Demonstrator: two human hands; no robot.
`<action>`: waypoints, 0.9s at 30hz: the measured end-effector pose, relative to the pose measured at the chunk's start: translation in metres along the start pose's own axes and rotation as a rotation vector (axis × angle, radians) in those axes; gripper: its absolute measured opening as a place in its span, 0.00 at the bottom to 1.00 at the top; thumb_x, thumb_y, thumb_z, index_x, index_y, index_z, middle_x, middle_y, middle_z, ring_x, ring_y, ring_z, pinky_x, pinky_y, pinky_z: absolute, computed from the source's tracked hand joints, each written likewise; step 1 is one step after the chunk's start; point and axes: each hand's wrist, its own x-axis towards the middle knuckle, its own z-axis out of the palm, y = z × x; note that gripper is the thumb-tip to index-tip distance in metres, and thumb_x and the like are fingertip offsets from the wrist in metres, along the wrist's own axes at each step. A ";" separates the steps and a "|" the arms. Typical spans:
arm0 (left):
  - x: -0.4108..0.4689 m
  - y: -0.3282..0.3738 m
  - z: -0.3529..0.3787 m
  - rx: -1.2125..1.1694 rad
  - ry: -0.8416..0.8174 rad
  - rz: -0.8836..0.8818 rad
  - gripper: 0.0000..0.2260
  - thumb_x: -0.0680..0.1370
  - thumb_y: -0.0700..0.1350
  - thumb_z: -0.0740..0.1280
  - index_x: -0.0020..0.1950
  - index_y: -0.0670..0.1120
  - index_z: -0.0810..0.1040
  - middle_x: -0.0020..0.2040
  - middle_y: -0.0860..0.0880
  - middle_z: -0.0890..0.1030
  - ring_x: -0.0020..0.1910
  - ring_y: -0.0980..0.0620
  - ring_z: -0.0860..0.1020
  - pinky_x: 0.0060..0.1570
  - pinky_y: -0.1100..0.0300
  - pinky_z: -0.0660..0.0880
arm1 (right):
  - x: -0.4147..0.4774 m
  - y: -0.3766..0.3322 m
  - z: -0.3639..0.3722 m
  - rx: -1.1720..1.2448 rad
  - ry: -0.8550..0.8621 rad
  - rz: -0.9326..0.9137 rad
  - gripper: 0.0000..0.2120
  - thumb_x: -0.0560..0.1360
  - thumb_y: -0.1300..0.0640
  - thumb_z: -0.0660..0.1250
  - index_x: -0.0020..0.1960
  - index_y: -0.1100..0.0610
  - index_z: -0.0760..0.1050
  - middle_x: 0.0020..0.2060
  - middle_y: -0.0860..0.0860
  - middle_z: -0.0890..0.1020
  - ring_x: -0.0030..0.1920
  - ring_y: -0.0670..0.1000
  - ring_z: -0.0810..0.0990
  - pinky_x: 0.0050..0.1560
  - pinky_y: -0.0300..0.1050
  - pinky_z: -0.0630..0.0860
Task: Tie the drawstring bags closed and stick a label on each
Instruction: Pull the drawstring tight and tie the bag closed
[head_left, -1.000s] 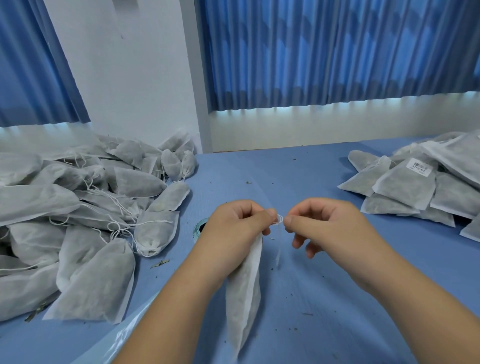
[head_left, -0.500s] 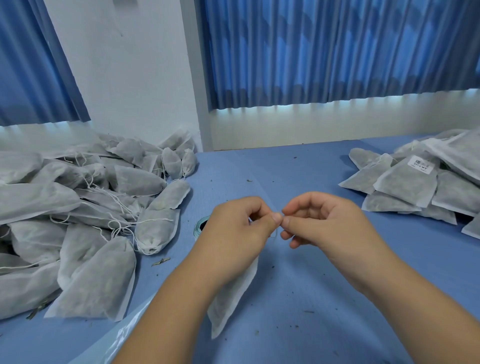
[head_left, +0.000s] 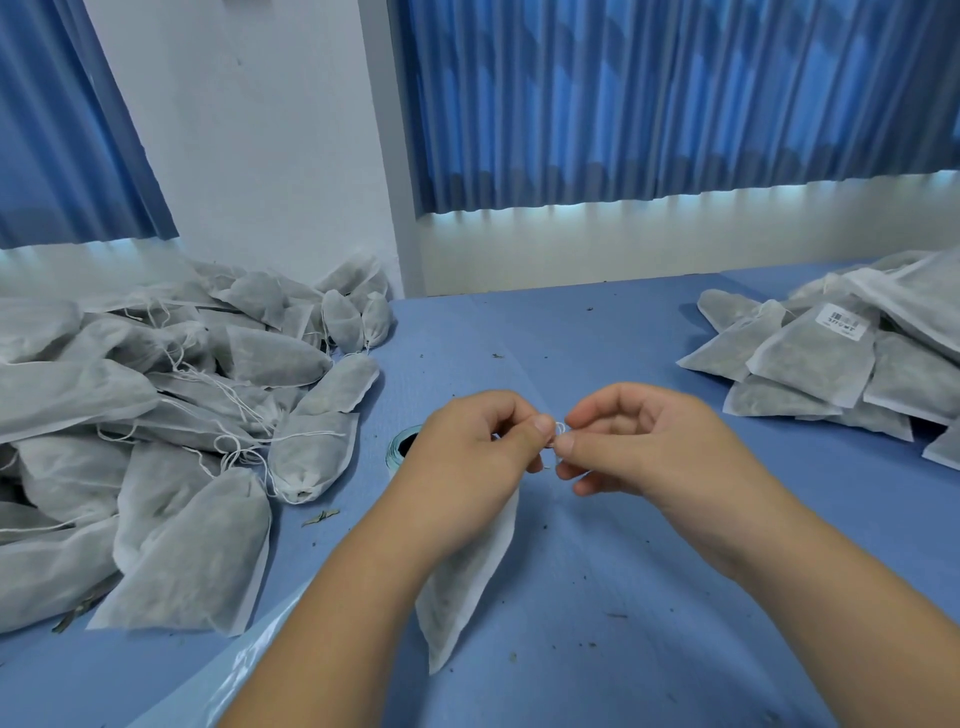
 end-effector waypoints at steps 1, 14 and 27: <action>-0.001 0.001 0.000 0.001 -0.007 0.006 0.11 0.79 0.46 0.66 0.37 0.52 0.80 0.30 0.59 0.79 0.30 0.65 0.72 0.32 0.74 0.65 | 0.000 0.000 0.000 0.015 0.004 -0.009 0.09 0.68 0.64 0.75 0.46 0.62 0.78 0.34 0.56 0.84 0.35 0.51 0.84 0.35 0.39 0.79; -0.001 -0.006 0.006 0.173 0.011 0.060 0.10 0.78 0.49 0.69 0.36 0.50 0.78 0.34 0.50 0.81 0.29 0.56 0.72 0.31 0.64 0.69 | 0.001 0.004 0.002 -0.181 0.081 -0.010 0.07 0.71 0.66 0.70 0.39 0.57 0.83 0.30 0.53 0.83 0.31 0.46 0.82 0.33 0.35 0.77; -0.003 -0.004 0.009 0.257 0.121 0.120 0.07 0.77 0.49 0.69 0.40 0.53 0.82 0.34 0.56 0.81 0.35 0.60 0.76 0.35 0.65 0.72 | 0.000 0.004 0.001 -0.222 0.069 0.044 0.07 0.72 0.63 0.70 0.37 0.56 0.83 0.30 0.49 0.82 0.31 0.44 0.82 0.33 0.35 0.77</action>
